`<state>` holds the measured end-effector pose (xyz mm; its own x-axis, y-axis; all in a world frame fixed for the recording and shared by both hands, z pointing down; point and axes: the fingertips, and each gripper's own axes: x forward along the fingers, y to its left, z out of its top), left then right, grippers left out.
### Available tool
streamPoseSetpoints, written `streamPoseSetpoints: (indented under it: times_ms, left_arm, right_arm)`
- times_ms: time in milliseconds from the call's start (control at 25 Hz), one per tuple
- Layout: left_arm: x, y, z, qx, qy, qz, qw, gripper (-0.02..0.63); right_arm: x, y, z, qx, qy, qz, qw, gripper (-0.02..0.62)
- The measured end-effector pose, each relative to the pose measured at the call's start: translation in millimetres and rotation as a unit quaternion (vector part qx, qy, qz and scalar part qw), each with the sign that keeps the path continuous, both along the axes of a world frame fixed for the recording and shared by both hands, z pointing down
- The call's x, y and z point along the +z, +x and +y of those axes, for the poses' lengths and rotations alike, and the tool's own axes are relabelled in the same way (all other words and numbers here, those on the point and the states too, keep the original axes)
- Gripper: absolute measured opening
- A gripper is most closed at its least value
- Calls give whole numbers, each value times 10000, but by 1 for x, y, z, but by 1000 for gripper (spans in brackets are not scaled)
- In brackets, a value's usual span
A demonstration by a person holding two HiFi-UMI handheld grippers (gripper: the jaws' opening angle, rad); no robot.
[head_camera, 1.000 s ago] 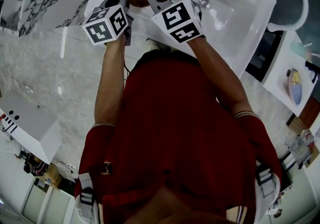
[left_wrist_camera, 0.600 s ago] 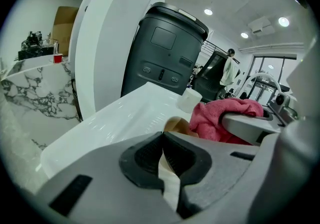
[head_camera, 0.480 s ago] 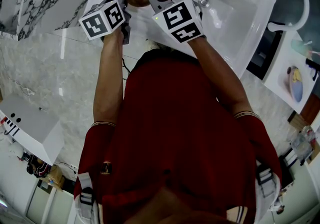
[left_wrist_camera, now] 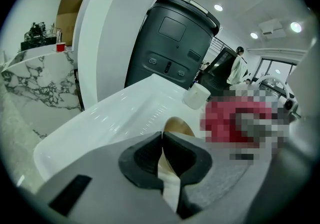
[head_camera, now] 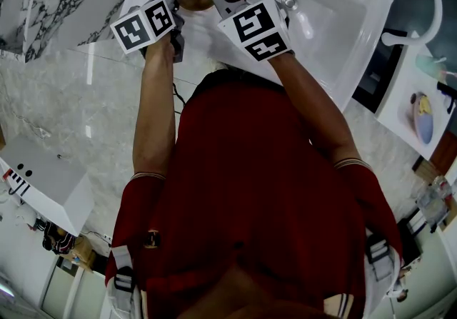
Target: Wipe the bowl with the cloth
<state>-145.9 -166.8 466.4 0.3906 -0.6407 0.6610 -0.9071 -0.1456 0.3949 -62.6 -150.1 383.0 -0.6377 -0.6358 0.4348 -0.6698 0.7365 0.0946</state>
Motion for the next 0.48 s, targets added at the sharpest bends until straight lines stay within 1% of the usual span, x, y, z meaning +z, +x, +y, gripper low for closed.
streamPoseSetpoints:
  times_ms: [240, 480]
  left_arm:
    - [4, -4, -5, -127, -83, -95, 9998, 15]
    - [8, -7, -8, -200, -156, -108, 9996, 15]
  right_arm:
    - [2, 4, -4, 5, -22, -9, 10000, 29]
    - [4, 5, -7, -4, -42, -13, 10000, 29]
